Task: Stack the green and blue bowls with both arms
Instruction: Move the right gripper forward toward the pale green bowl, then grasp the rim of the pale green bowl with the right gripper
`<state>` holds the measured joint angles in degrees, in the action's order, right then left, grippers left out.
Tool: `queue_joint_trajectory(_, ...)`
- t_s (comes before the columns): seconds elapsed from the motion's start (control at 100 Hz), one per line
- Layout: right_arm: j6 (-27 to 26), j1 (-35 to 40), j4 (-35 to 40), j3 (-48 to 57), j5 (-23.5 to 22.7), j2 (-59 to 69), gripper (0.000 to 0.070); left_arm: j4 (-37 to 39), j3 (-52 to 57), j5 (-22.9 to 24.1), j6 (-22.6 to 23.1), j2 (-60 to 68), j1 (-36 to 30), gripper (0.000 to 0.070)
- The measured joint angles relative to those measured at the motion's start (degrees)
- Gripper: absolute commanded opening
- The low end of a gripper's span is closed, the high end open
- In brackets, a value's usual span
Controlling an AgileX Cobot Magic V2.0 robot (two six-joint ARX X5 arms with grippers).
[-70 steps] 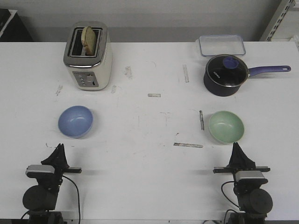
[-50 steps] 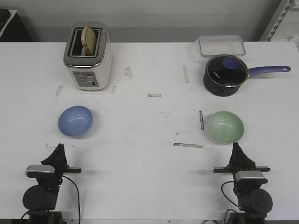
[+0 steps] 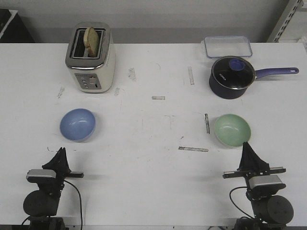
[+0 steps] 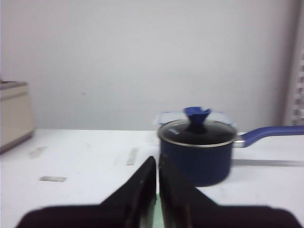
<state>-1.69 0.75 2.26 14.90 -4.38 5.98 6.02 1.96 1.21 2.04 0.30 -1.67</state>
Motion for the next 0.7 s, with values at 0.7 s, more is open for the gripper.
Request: queue_joint_trajectory(0.7, 1.5, 0.0, 8.7, 26.1, -4.6, 41.5, 0.0, 0.0, 0.0, 0.0, 0.0, 0.0, 0.0, 0.0002)
